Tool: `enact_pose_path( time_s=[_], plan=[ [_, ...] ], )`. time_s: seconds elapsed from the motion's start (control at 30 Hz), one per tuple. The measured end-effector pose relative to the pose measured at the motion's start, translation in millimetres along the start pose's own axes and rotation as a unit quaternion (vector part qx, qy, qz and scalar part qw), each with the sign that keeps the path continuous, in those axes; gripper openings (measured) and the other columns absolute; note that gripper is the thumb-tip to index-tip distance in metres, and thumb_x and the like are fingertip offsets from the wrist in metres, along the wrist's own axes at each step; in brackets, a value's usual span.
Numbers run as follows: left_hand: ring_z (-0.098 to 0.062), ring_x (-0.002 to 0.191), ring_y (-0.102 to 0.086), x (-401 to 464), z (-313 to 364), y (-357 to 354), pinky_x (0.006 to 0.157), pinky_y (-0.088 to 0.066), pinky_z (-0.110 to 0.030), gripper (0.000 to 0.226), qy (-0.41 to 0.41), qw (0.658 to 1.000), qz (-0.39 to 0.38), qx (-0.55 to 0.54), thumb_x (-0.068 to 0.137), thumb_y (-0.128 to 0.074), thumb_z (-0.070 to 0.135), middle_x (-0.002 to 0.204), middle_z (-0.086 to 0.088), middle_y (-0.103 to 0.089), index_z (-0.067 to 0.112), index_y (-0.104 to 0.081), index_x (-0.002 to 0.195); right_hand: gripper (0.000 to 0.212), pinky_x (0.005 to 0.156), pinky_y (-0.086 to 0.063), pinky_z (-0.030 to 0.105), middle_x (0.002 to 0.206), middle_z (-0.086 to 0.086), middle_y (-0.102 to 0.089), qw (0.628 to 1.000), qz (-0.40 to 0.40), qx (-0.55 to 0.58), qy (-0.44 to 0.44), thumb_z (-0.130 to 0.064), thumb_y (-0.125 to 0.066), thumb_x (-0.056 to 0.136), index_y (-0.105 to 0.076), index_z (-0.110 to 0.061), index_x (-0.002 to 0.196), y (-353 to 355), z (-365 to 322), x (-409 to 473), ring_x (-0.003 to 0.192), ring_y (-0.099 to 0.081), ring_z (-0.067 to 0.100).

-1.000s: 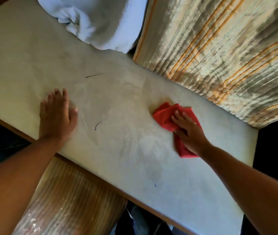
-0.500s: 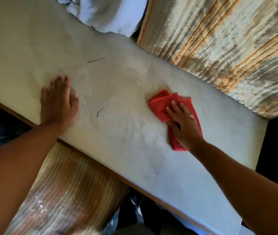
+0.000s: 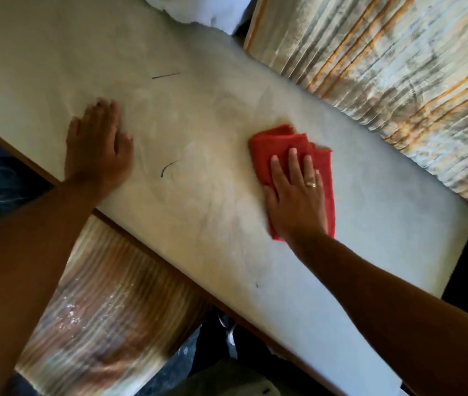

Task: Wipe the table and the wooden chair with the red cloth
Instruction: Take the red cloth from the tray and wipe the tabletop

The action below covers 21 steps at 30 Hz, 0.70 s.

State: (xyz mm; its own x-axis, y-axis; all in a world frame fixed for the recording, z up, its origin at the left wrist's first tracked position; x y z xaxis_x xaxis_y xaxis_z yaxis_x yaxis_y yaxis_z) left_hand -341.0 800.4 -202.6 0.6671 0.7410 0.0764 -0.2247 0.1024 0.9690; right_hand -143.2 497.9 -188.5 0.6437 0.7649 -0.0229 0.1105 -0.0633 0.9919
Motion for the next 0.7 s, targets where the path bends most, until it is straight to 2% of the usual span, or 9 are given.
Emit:
enact_pose_path(
  time_s=[0.07,0.13,0.2,0.23,0.33,0.43,0.53,0.6,0.7],
  plan=[
    [-0.033,0.15,-0.022,-1.1,1.3,0.3,0.121,-0.012,-0.052,0.065,0.0,1.0,-0.004,0.0,0.096,-0.03,0.038,0.162,-0.017,-0.024,0.012,-0.025,0.155,0.058,0.116,-0.019,0.055,0.16,0.014,-0.023,0.997,-0.001,0.002,0.076,-0.046,-0.039,0.096,-0.029,-0.027,0.15,-14.9,-51.8,-33.3,0.146,-0.019,0.04],
    [-0.033,0.15,-0.022,-1.9,2.7,1.9,0.121,-0.012,-0.051,0.065,-0.001,1.0,-0.006,-0.001,0.096,-0.031,0.038,0.162,-0.017,-0.024,0.011,-0.025,0.155,0.058,0.118,-0.015,0.055,0.16,0.012,-0.021,0.979,-0.047,0.022,0.196,-0.046,-0.039,0.096,-0.027,-0.028,0.151,-22.9,-88.2,-86.6,0.147,-0.017,0.038],
    [-0.033,0.15,-0.022,-1.9,3.0,3.0,0.121,-0.013,-0.051,0.063,0.0,1.0,-0.009,-0.003,0.097,-0.033,0.036,0.162,-0.017,-0.024,0.012,-0.026,0.155,0.06,0.118,-0.014,0.055,0.161,0.01,-0.019,0.955,-0.092,0.026,0.281,-0.045,-0.04,0.096,-0.024,-0.03,0.152,-22.1,-86.3,-123.5,0.147,-0.017,0.036],
    [-0.033,0.15,-0.023,-1.2,2.7,2.7,0.121,-0.013,-0.051,0.063,-0.001,1.0,-0.009,-0.003,0.098,-0.034,0.036,0.162,-0.017,-0.025,0.011,-0.026,0.155,0.059,0.117,-0.018,0.055,0.16,0.008,-0.023,0.949,-0.103,0.028,0.296,-0.043,-0.042,0.094,-0.027,-0.032,0.15,-18.8,-72.8,-125.2,0.146,-0.022,0.034],
    [-0.032,0.15,-0.022,-0.3,-0.8,1.1,0.122,-0.012,-0.051,0.063,0.003,1.0,-0.01,-0.004,0.098,-0.034,0.037,0.162,-0.017,-0.024,0.012,-0.025,0.155,0.051,0.111,-0.033,0.056,0.153,0.007,-0.04,0.97,-0.073,0.009,0.233,-0.039,-0.044,0.093,-0.042,-0.032,0.143,-7.4,-23.7,-75.2,0.14,-0.036,0.037],
    [-0.032,0.15,-0.022,-0.2,-2.8,-2.2,0.121,-0.011,-0.05,0.064,0.006,1.0,-0.012,0.002,0.097,-0.032,0.039,0.163,-0.017,-0.024,0.012,-0.025,0.155,0.049,0.115,-0.023,0.055,0.157,0.011,-0.03,0.993,-0.062,-0.023,0.102,-0.036,-0.035,0.1,-0.034,-0.03,0.149,-2.6,0.4,8.3,0.146,-0.02,0.039],
    [-0.033,0.149,-0.024,-0.4,-2.1,-1.9,0.121,-0.013,-0.052,0.066,0.006,1.0,-0.02,0.002,0.095,-0.032,0.039,0.162,-0.017,-0.025,0.011,-0.026,0.155,0.055,0.117,-0.017,0.056,0.16,0.014,-0.022,0.999,-0.029,-0.008,-0.015,-0.034,-0.038,0.099,-0.028,-0.026,0.152,-3.1,-24.7,32.3,0.146,-0.015,0.042],
    [-0.033,0.149,-0.024,-0.9,-0.3,-0.8,0.12,-0.014,-0.052,0.066,0.004,1.0,-0.027,0.01,0.095,-0.032,0.039,0.162,-0.018,-0.025,0.011,-0.025,0.155,0.061,0.118,-0.013,0.057,0.161,0.014,-0.015,0.999,-0.037,-0.01,0.027,-0.045,-0.034,0.098,-0.021,-0.025,0.153,-10.5,-61.3,-3.2,0.147,-0.011,0.04],
    [-0.033,0.149,-0.023,-4.6,1.5,-0.1,0.12,-0.016,-0.053,0.066,0.005,0.999,-0.038,0.023,0.096,-0.033,0.037,0.162,-0.018,-0.024,0.013,-0.024,0.156,0.065,0.117,-0.017,0.058,0.162,0.007,-0.016,0.97,-0.097,0.023,0.222,-0.054,-0.035,0.094,-0.02,-0.031,0.153,-18.2,-97.1,-83.8,0.148,-0.012,0.033]
  ],
)
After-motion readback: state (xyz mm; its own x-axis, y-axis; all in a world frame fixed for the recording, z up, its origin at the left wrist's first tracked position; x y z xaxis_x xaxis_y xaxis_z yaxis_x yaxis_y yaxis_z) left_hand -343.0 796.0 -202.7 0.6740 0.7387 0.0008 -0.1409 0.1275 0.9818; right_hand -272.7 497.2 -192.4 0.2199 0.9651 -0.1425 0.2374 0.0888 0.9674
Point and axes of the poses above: each hand's wrist, its own x-axis towards the middle knuckle, its own y-axis out of the back of the hand, z = x × y, the point moved 4 cm from there along x, towards the middle knuckle
